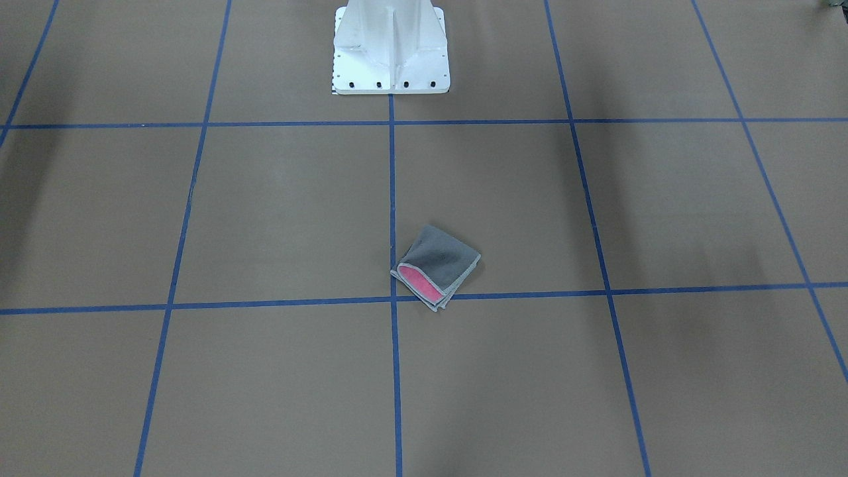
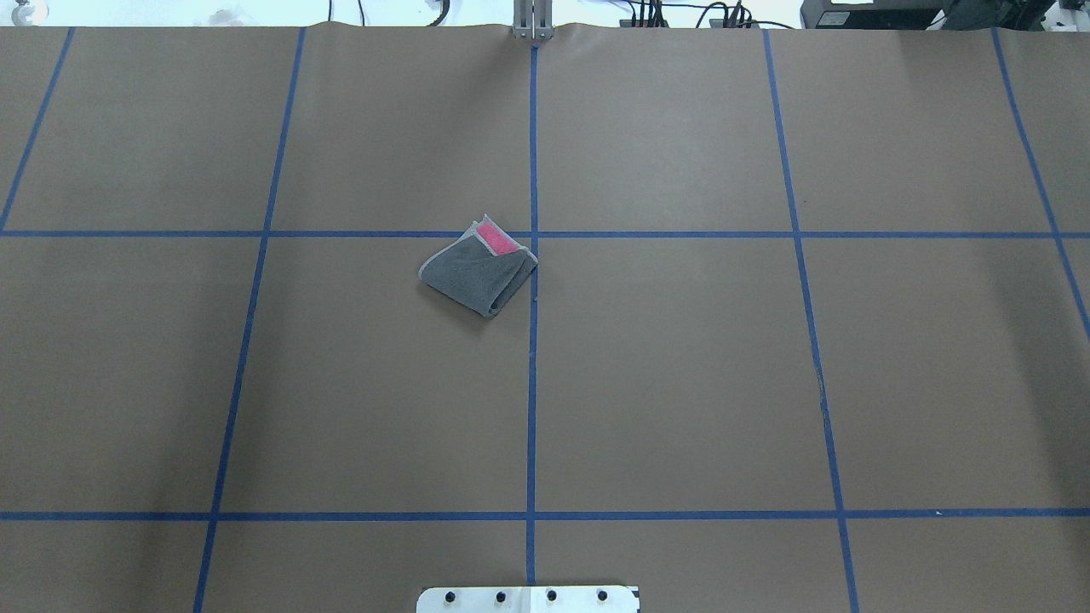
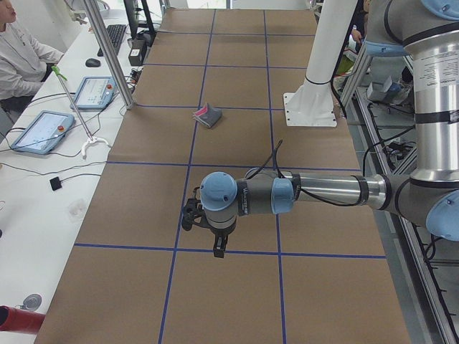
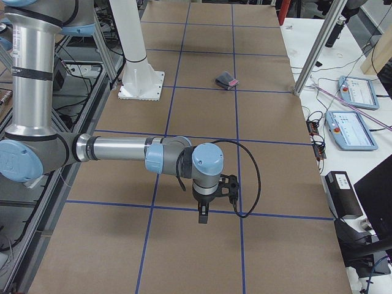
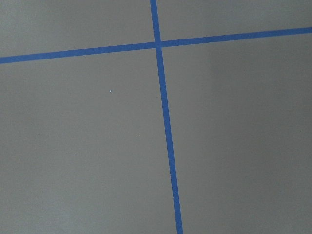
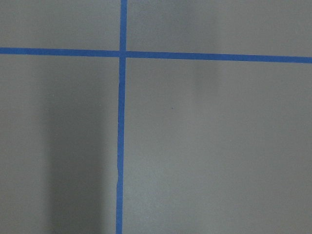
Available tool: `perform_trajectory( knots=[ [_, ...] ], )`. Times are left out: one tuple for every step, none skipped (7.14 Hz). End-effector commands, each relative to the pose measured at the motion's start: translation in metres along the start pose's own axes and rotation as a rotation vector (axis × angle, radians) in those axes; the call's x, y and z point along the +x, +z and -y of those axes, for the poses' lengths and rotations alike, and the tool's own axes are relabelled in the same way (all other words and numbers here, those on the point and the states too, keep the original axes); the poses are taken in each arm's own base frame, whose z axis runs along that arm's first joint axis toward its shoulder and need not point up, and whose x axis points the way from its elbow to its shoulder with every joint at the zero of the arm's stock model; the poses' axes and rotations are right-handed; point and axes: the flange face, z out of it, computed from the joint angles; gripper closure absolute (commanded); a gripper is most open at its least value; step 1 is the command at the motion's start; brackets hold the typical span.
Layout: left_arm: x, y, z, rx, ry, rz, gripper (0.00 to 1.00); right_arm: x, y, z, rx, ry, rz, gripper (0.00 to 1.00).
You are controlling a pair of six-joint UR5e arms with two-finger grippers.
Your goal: Fold towel twice with both arms
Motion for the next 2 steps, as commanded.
perform_trajectory(
  knots=[
    [-0.0003,0.0003,-0.0006,-0.001,-0.001,0.000,0.00,-0.0002,-0.0001,0.0000,0.000,0.000,0.002,0.00],
    [0.0001,-0.0001,0.0002,0.000,0.000,0.000,0.00,-0.0006,-0.0002,0.0002,0.002,-0.001,0.004,0.00]
  ],
)
